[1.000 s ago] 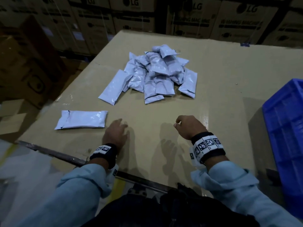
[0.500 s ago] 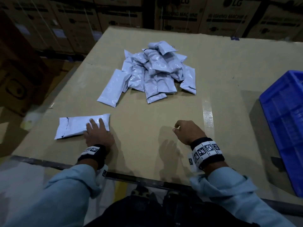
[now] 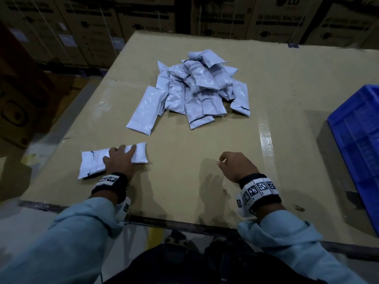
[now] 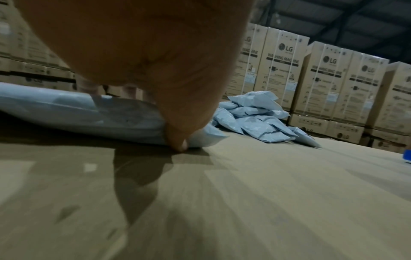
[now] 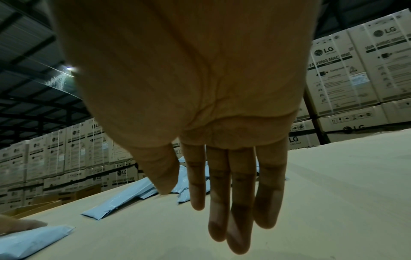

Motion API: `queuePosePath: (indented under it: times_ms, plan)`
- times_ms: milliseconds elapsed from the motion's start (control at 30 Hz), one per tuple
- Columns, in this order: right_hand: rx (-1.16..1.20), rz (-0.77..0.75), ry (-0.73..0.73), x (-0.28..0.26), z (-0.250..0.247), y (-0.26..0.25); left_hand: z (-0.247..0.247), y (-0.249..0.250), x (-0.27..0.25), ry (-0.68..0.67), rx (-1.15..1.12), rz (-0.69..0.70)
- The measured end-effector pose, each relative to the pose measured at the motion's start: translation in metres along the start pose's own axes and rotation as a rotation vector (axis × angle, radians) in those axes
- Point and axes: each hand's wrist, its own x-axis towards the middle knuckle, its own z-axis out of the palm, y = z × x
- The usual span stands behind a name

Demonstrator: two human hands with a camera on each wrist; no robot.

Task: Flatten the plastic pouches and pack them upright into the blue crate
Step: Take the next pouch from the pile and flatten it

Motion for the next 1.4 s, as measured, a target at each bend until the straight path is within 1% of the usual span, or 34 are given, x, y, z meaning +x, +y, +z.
queuePosePath:
  times_ms: [67,100,200,267,333,400,433,467,500,533,567,600,633,667,700,800,900,1000,1100,1167,1267,1400]
  plan:
    - [-0.002,0.013,-0.001,0.001,0.001,0.002,-0.004,0.012,-0.006,0.053,-0.024,0.063]
    - [-0.004,0.017,-0.002,0.001,0.003,0.003,-0.005,0.022,-0.009,0.058,-0.03,0.102]
    - [-0.005,0.023,-0.006,0.002,0.006,0.004,-0.007,0.062,-0.016,0.037,-0.025,0.24]
    - [0.011,0.024,-0.008,0.002,0.008,0.005,-0.007,0.091,-0.024,0.023,-0.063,0.334]
    - [0.034,0.023,-0.004,0.002,0.011,0.007,-0.008,0.117,-0.032,-0.018,-0.156,0.426]
    - [0.041,0.011,0.004,0.002,0.018,0.01,-0.009,0.135,-0.035,-0.087,-0.27,0.509]
    - [0.035,-0.005,0.003,0.002,0.022,0.012,-0.009,0.14,-0.034,-0.099,-0.316,0.544]
    - [0.028,-0.022,0.0,0.001,0.027,0.012,-0.007,0.142,-0.033,-0.077,-0.346,0.572]
    - [0.022,-0.042,0.004,0.0,0.032,0.012,-0.004,0.142,-0.032,-0.02,-0.365,0.579]
    - [0.014,-0.062,0.015,-0.001,0.037,0.011,-0.001,0.14,-0.031,0.063,-0.36,0.544]
    - [0.003,-0.087,0.03,-0.001,0.042,0.009,0.002,0.136,-0.03,0.145,-0.33,0.472]
    - [-0.012,-0.117,0.045,-0.001,0.047,0.005,0.004,0.132,-0.03,0.197,-0.293,0.378]
    - [-0.031,-0.154,0.057,0.001,0.052,0.001,0.006,0.128,-0.032,0.222,-0.263,0.301]
    - [-0.052,-0.192,0.067,0.003,0.057,-0.004,0.008,0.124,-0.034,0.224,-0.245,0.266]
    - [-0.077,-0.23,0.077,0.005,0.061,-0.01,0.012,0.122,-0.035,0.201,-0.248,0.271]
    - [-0.199,-0.315,0.105,0.01,0.071,-0.025,0.022,0.122,-0.033,0.093,-0.317,0.347]
    - [-0.261,-0.313,0.106,0.011,0.08,-0.033,0.023,0.138,-0.031,0.038,-0.332,0.405]
    - [-0.228,-0.3,0.08,0.006,0.09,-0.034,0.027,0.153,-0.035,0.032,-0.233,0.471]
    - [-0.253,-0.329,0.096,0.002,0.104,-0.032,0.03,0.155,-0.039,0.032,-0.228,0.477]
    - [-0.221,-0.331,0.119,0.0,0.11,-0.027,0.034,0.15,-0.037,0.032,-0.239,0.503]
    - [-0.202,-0.314,0.14,-0.001,0.114,-0.027,0.041,0.141,-0.032,0.035,-0.328,0.553]
    - [-0.194,-0.264,0.19,-0.005,0.12,-0.028,0.05,0.134,-0.03,0.004,-0.473,0.52]
